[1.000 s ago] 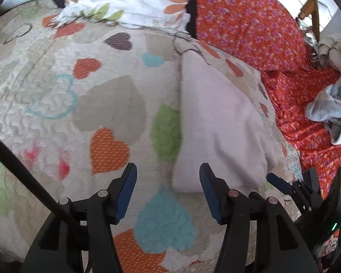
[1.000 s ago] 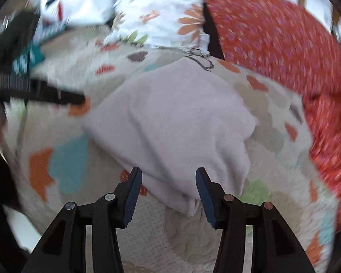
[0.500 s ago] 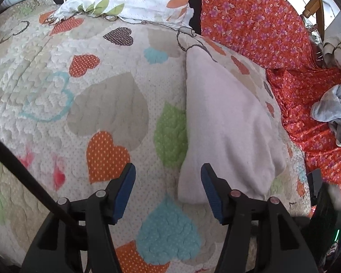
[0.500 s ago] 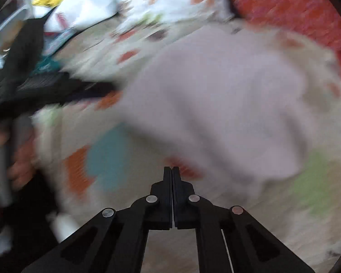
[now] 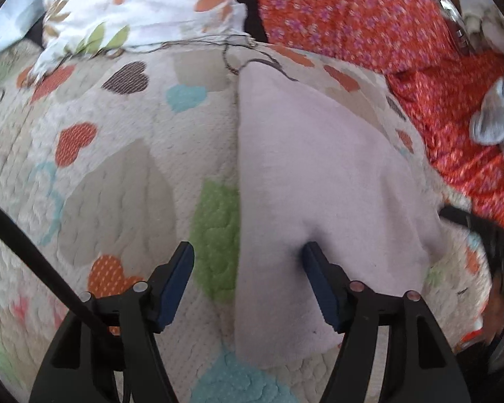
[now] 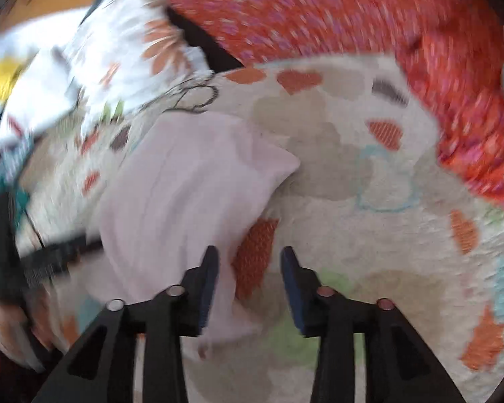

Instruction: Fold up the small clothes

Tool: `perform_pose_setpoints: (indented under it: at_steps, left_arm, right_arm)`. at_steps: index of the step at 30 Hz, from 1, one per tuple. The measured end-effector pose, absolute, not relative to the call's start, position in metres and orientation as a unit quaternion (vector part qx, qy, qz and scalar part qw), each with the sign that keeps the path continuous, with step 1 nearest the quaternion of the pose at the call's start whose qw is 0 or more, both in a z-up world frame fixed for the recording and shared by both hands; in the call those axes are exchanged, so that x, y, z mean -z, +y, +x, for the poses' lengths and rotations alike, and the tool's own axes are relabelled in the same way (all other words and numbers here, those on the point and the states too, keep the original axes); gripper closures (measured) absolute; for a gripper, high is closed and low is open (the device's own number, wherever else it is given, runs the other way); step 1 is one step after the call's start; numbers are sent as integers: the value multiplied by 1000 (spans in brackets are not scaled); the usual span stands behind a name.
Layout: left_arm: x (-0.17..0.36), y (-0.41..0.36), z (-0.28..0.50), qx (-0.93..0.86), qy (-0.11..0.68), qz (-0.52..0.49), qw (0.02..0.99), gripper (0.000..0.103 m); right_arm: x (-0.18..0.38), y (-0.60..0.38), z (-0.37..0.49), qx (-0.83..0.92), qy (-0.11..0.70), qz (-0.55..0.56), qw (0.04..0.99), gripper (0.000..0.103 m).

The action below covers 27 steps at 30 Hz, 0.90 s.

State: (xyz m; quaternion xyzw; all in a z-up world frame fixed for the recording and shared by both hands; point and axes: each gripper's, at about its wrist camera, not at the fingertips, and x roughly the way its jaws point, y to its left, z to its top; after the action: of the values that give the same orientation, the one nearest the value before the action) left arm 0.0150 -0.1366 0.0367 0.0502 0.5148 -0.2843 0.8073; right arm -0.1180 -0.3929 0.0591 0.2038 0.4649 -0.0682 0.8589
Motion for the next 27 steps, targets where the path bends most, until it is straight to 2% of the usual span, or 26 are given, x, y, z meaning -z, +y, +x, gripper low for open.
perform_pose_setpoints:
  at_steps: [2, 3, 5, 11, 13, 19, 23, 27]
  left_arm:
    - [-34, -143, 11, 283, 506, 73, 811, 32]
    - [-32, -145, 11, 282, 504, 79, 813, 31]
    - [-29, -145, 11, 283, 504, 83, 812, 29]
    - [-15, -142, 19, 280, 527, 61, 800, 23]
    - [-14, -141, 18, 282, 524, 61, 801, 23]
    - [-13, -138, 13, 282, 521, 63, 803, 20]
    - [-11, -135, 13, 274, 516, 57, 809, 13]
    - [-7, -135, 9, 254, 504, 60, 823, 1]
  right_arm:
    - [-41, -410, -97, 59, 480, 260, 836, 49]
    - [-33, -415, -89, 51, 482, 282, 828, 62]
    - [-20, -415, -76, 18, 486, 316, 815, 95]
    - [-71, -397, -57, 26, 421, 240, 874, 95]
    - [-67, -396, -53, 67, 444, 207, 869, 95]
    - [-26, -426, -55, 165, 524, 205, 810, 90]
    - [-49, -445, -76, 197, 455, 254, 830, 90]
    - [-77, -417, -68, 125, 398, 238, 877, 87]
